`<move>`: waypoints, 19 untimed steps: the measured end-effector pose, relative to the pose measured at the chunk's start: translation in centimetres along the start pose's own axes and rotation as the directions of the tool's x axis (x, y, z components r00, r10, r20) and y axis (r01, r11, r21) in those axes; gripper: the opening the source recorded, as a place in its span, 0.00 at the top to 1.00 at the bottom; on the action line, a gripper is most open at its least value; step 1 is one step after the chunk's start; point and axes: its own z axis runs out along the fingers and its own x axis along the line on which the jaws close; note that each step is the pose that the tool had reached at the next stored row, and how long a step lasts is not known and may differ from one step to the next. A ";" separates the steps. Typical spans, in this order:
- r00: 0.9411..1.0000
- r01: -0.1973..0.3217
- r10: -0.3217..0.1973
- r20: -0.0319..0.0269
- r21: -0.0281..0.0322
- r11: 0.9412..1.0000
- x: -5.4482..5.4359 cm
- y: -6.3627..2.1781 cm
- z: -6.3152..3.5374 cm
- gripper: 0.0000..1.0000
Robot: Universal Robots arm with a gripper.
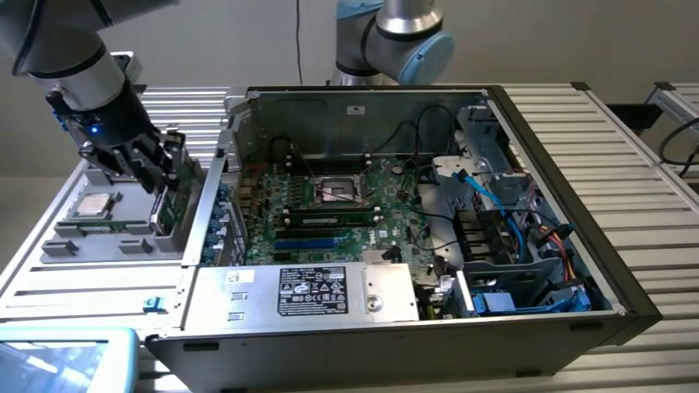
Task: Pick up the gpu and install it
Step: 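Pick up the gpu and move the gpu toward the slot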
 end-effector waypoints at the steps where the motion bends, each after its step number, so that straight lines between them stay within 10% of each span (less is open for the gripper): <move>1: 1.000 0.000 0.000 0.002 0.000 1.000 0.0 -0.04 0.14 0.56; 19: 1.000 -0.028 0.028 0.011 0.001 1.000 -0.2 -0.29 1.84 0.56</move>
